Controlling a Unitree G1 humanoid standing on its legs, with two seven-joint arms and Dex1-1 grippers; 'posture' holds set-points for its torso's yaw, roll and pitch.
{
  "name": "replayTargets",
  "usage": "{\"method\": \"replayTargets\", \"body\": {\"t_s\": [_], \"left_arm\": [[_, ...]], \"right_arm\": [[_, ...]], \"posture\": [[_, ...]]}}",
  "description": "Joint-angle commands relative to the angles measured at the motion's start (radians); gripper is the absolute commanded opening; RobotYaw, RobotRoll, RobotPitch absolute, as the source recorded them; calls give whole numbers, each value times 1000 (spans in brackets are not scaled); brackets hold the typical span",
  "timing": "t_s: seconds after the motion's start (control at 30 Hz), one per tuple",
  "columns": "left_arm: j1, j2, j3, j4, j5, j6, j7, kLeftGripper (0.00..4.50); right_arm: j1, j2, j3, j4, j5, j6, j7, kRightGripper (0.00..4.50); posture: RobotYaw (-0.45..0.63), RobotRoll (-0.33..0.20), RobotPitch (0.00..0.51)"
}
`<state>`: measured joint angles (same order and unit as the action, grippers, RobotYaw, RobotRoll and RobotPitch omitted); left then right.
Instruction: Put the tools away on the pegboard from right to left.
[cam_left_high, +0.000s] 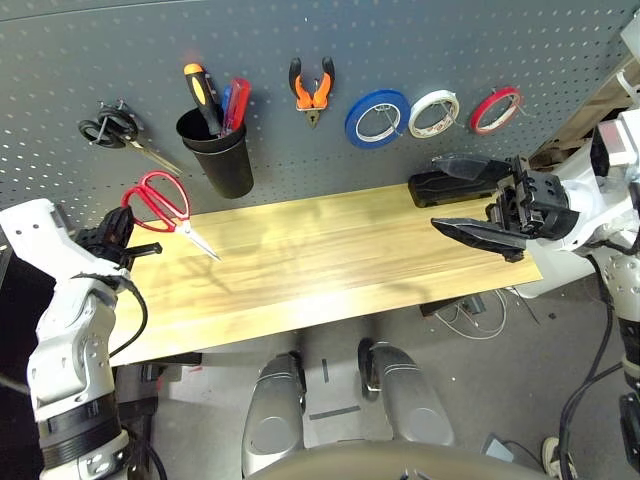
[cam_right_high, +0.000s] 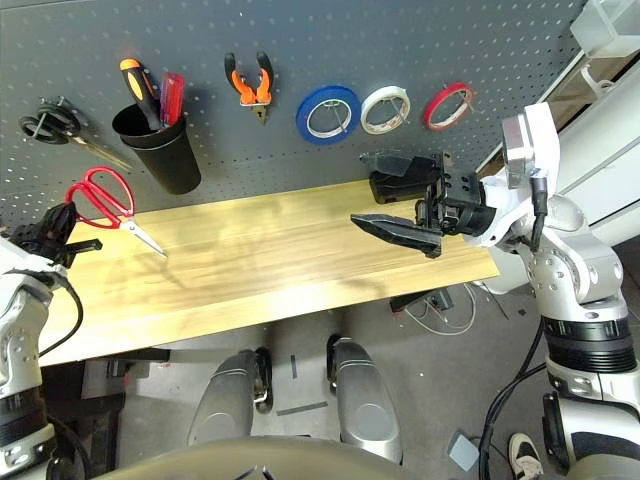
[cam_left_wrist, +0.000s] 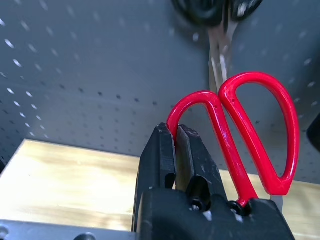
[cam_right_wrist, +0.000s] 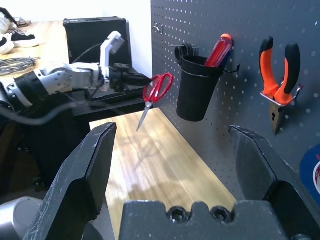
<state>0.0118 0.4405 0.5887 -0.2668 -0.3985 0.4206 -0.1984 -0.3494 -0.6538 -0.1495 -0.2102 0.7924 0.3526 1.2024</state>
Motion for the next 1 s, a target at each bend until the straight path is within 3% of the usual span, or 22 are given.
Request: {"method": "replayTargets", "body": {"t_s": [0.03,0.53,1.0], "left_arm": [[24,-6,38,-36,-24,-36,-8,11],[71,-46,199,-29,-141,-91,31,11],[51,16,150,-143,-169,-78,13,11]], "right_arm": [[8,-6,-20,4,-3,-11,11,4500],[2,7,-3,47,-38,-38,24,4500],[-18,13,8,82,-66,-54,31,4500]], "posture": [[-12,0,118],[8,0,122],[20,0,107]]}}
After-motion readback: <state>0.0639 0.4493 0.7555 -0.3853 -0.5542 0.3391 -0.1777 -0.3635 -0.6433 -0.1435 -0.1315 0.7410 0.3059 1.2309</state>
